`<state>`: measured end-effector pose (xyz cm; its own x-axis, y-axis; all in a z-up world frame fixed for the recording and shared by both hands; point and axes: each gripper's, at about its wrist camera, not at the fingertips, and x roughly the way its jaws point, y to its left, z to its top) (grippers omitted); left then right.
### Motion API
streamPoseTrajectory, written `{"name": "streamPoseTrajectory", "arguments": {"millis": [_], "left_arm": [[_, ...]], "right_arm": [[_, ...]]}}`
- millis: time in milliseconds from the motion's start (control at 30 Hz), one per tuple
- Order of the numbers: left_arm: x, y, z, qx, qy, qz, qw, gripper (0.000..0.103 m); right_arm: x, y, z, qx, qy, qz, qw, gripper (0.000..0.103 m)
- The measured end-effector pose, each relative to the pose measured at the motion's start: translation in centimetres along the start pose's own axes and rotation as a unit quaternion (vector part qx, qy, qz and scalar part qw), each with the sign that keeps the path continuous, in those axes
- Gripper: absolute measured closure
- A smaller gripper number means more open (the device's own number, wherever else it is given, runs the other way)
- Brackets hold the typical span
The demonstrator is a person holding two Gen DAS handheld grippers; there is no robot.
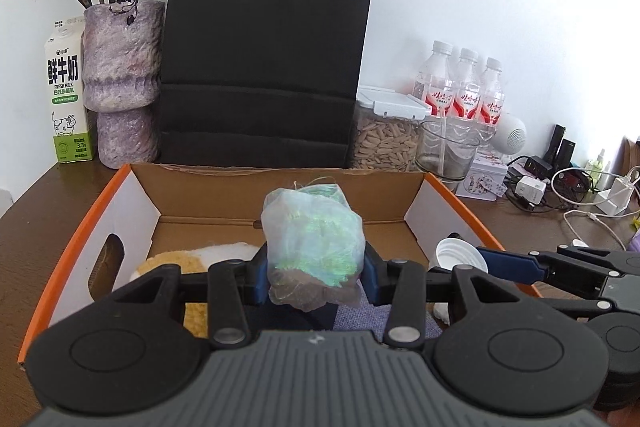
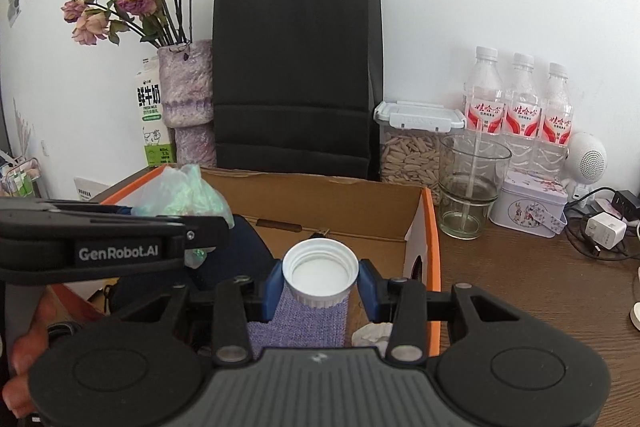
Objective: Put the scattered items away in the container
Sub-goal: 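Carry the bottle cap and plastic bag over the box with both grippers, then lower into the box and open both grippers, releasing cap and bag, then withdraw both grippers from the box back over the table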
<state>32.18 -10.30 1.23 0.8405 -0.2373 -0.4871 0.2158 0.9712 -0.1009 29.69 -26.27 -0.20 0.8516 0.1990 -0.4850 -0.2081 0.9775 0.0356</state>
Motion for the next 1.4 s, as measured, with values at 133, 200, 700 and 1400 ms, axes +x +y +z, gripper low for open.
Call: {"name": "streamPoseTrajectory", "arguments": {"millis": [133,200,700,1400], "left_arm": [[-0.1,0.0,-0.2,0.012,-0.008,0.005,0.9999,0.048],[-0.5,-0.2,-0.1,0.013,-0.017,0.017,0.9996,0.018],[-1.8,0.1,0.4,0.007,-0.054,0.054,0.997,0.0],[-10.5,3.1,-3.1,-0.011,-0.054,0.074,0.9957,0.0]], "right_arm": [[0.5,-0.2,-0.4,0.003,0.012,0.001,1.0,0.06],[0.4,-0.2,-0.4,0.005,0.011,0.002,1.0,0.031],[-1.0,-0.1,0.2,-0.003,-0.007,-0.015,1.0,0.0],[-9.5,1.2,-3.0,0.01,-0.025,-0.034,0.999,0.0]]}}
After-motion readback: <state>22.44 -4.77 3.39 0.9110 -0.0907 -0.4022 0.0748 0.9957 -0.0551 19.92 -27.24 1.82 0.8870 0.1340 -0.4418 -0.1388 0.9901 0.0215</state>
